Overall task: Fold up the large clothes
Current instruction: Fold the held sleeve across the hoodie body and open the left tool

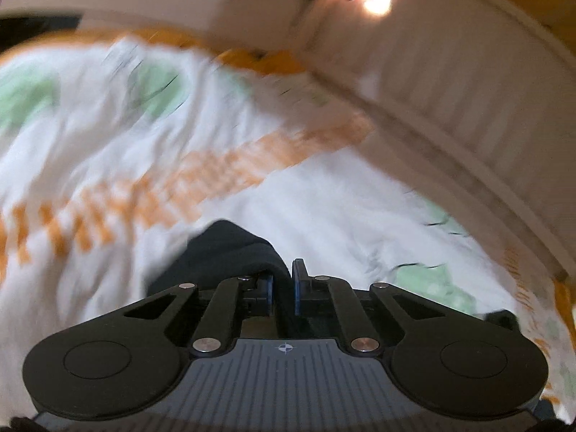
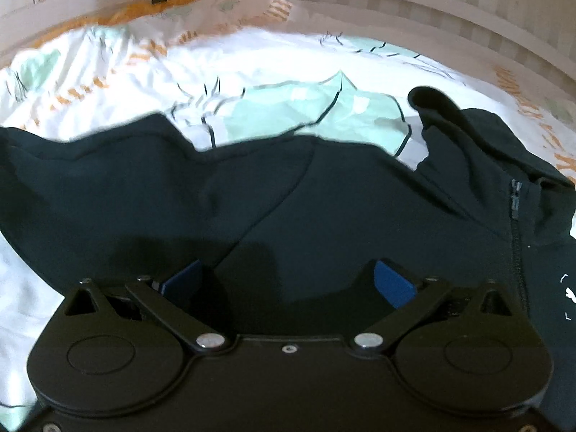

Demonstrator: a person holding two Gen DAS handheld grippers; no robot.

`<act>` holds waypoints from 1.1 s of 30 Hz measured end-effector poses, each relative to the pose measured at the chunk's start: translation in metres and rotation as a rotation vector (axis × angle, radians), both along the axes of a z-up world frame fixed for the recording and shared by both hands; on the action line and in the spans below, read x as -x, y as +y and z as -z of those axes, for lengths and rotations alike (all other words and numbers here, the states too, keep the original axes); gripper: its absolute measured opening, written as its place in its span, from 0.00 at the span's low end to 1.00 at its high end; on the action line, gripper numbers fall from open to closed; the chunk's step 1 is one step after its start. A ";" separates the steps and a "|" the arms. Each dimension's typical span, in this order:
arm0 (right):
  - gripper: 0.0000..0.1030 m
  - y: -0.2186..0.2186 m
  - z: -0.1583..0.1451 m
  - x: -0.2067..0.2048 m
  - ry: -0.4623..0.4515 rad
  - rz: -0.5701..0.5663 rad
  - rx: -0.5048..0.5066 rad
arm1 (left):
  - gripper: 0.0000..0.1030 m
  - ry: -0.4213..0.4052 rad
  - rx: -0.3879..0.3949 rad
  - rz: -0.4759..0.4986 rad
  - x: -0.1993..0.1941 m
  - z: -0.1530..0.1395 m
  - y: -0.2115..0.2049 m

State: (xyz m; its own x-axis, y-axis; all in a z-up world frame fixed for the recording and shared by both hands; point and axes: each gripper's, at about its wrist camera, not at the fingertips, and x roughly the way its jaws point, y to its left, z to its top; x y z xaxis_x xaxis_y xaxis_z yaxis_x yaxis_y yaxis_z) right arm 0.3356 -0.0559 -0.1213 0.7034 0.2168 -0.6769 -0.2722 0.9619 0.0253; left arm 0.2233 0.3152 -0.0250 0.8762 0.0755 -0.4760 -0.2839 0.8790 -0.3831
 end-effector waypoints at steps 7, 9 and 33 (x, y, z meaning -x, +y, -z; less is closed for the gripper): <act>0.96 -0.070 -0.024 0.041 -0.015 0.075 -0.100 | 0.09 -0.164 -0.161 0.202 0.001 -0.070 -0.088; 0.96 -0.095 -0.027 0.055 -0.009 0.100 -0.111 | 0.09 -0.201 -0.194 0.283 -0.002 -0.082 -0.124; 0.97 -0.238 -0.028 0.123 0.040 0.360 -0.136 | 0.77 0.103 -0.159 0.783 -0.023 0.062 -0.332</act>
State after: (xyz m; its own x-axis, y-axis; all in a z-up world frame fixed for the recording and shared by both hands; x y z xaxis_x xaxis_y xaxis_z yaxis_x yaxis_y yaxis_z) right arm 0.2125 -0.2939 -0.0938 0.7246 0.0509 -0.6873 0.0858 0.9829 0.1632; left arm 0.2459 -0.0166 -0.0873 0.6550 -0.4687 -0.5927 0.4102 0.8793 -0.2420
